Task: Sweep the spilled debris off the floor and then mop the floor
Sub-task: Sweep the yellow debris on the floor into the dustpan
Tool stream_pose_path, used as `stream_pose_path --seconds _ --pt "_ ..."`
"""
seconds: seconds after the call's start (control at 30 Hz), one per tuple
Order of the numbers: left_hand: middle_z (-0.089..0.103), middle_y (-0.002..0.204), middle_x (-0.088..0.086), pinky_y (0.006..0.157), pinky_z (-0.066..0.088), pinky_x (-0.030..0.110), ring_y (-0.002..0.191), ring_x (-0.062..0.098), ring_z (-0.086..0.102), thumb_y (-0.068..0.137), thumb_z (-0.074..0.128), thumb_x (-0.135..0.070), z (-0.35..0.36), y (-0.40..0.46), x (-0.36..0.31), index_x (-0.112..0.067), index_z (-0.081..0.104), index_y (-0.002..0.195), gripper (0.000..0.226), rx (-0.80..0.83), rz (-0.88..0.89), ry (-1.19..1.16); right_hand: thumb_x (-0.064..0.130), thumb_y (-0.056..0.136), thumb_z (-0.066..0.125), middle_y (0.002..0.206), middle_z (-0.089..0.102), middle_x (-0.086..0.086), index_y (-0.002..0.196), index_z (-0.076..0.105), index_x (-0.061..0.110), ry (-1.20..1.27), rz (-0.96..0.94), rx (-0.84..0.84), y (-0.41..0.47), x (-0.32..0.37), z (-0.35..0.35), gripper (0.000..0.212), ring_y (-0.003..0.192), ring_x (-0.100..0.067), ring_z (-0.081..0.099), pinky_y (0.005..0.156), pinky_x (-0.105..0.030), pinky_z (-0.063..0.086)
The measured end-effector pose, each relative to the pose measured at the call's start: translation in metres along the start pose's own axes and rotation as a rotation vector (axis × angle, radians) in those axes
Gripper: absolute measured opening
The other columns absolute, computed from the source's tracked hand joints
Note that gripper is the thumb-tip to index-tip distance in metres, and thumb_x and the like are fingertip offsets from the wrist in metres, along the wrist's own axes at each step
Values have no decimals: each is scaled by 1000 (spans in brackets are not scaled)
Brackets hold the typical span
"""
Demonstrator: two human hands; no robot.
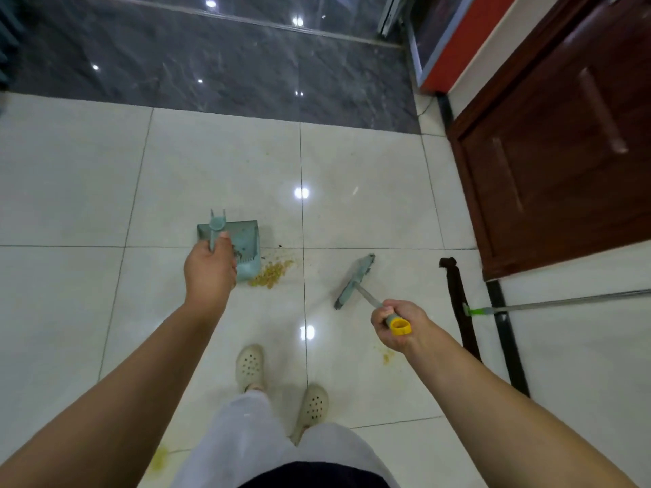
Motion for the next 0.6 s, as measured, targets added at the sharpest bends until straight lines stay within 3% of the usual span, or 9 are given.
stream_pose_path --seconds 0.17,0.33,0.6 --pt "49 62 1 39 32 20 46 12 40 97 46 -37 -2 37 -16 -18 52 75 30 78 8 24 1 99 33 43 46 -12 77 40 -2 -64 -41 -107 2 -11 17 23 18 -10 32 25 -10 32" --pt "48 62 2 36 30 18 45 12 39 97 47 -36 -2 59 -19 -17 49 74 30 112 -19 24 0 96 34 65 39 -9 80 42 -1 -107 -37 -218 17 -18 17 18 18 -13 33 24 -11 33" --pt "49 64 3 43 33 23 48 14 42 97 47 -38 -6 77 -21 -17 49 73 31 107 -28 77 -2 96 34 69 41 -11 83 44 0 -181 11 -118 36 -47 77 17 20 -12 34 26 -11 34"
Point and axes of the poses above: each hand's wrist, its own y-axis towards the middle knuckle, its own z-axis out of the palm, x = y × z, the point moved 9 cm from there along y, towards the middle knuckle
